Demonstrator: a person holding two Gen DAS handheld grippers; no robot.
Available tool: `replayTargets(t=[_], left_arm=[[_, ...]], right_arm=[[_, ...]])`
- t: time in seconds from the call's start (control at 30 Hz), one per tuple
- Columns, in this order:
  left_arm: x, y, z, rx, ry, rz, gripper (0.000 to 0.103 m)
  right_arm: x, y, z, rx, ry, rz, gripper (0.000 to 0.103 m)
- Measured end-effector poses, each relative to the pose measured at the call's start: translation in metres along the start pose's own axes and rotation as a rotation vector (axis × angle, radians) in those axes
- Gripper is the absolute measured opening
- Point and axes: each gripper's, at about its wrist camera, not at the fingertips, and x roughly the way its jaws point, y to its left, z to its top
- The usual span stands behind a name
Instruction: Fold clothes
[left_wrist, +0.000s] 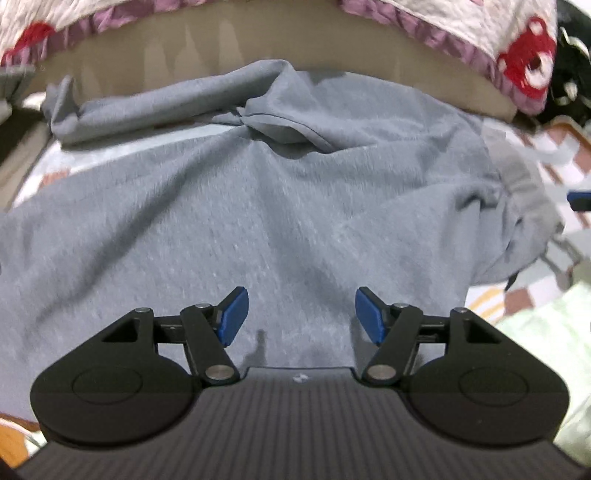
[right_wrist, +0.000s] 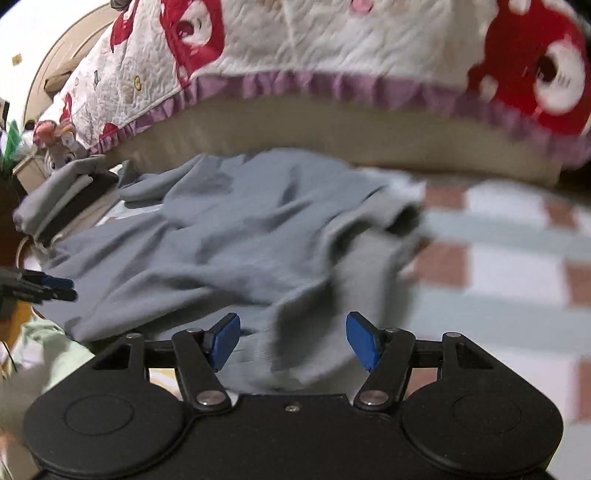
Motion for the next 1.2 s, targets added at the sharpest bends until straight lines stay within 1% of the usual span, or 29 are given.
replayTargets(t=[0.03, 0.1, 0.13, 0.23, 0.33, 0.43, 0.47, 0.5, 0.53, 0.6, 0.63, 0.67, 0.73, 0.8, 0.83, 0.9, 0.93, 1.03, 1.1, 1.17, 1.2], left_arm=[[0.0, -0.003, -0.003, 0.012, 0.002, 0.001, 0.064], [-0.002, -0.009, -0.007, 0.028, 0.002, -0.007, 0.065], [-0.002, -0.011, -0.009, 0.028, -0.002, -0.021, 0.065], [0.002, -0.016, -0.018, 0.011, -0.004, -0.07, 0.066], [0.014, -0.017, -0.023, -0.006, 0.013, -0.079, 0.066], [0.021, -0.021, -0.025, 0.01, 0.033, -0.079, 0.066], [0.022, -0.022, -0.025, 0.02, 0.036, -0.076, 0.066], [0.021, -0.022, -0.024, 0.03, 0.027, -0.054, 0.066], [0.02, -0.021, -0.024, 0.039, 0.018, -0.032, 0.066], [0.017, -0.017, -0.021, 0.042, 0.002, 0.015, 0.066], [0.015, -0.013, -0.019, 0.034, -0.005, 0.039, 0.066], [0.01, -0.006, -0.017, -0.003, -0.011, 0.048, 0.066], [-0.004, 0.01, -0.016, -0.102, -0.016, 0.042, 0.066], [-0.014, 0.026, -0.019, -0.191, -0.009, 0.057, 0.066], [-0.018, 0.034, -0.022, -0.234, 0.0, 0.071, 0.067], [-0.021, 0.055, -0.032, -0.317, 0.036, 0.13, 0.066], [-0.023, 0.065, -0.036, -0.358, 0.054, 0.159, 0.066], [-0.034, 0.109, -0.052, -0.561, 0.101, 0.275, 0.066], [-0.053, 0.138, -0.064, -0.694, 0.073, 0.353, 0.066], [-0.072, 0.167, -0.076, -0.827, 0.045, 0.431, 0.066], [-0.08, 0.177, -0.082, -0.868, 0.035, 0.455, 0.066]], right_arm=[[0.007, 0.011, -0.007, 0.007, -0.009, -0.008, 0.069], [0.014, 0.027, -0.014, -0.007, -0.032, -0.061, 0.069], [0.017, 0.032, -0.017, -0.021, -0.038, -0.093, 0.069], [0.028, 0.037, -0.018, -0.05, -0.05, -0.124, 0.069], [0.053, 0.024, -0.016, 0.0, -0.002, -0.119, 0.069], [0.08, 0.01, -0.013, 0.058, 0.045, -0.113, 0.069], [0.087, 0.007, -0.013, 0.084, 0.047, -0.106, 0.063], [0.078, 0.007, -0.009, 0.144, 0.017, -0.1, 0.01], [0.07, 0.007, -0.005, 0.204, -0.012, -0.094, 0.007], [0.05, 0.006, 0.002, 0.324, -0.077, -0.079, 0.007], [0.017, 0.009, 0.013, 0.365, -0.169, -0.052, 0.007], [-0.011, 0.016, 0.019, 0.347, -0.234, -0.071, 0.007], [-0.069, 0.024, 0.029, 0.272, -0.315, -0.199, 0.006], [-0.092, 0.019, 0.021, 0.209, -0.279, -0.282, 0.005], [-0.091, 0.014, 0.011, 0.199, -0.232, -0.315, 0.005], [-0.075, -0.003, -0.012, 0.205, -0.111, -0.354, 0.005], [-0.063, -0.012, -0.026, 0.232, -0.068, -0.357, 0.005], [-0.028, -0.035, -0.058, 0.355, 0.017, -0.356, 0.005], [-0.019, -0.039, -0.065, 0.413, 0.005, -0.356, 0.006], [-0.016, -0.039, -0.064, 0.414, 0.006, -0.359, 0.006], [-0.015, -0.039, -0.063, 0.408, 0.009, -0.361, 0.007]])
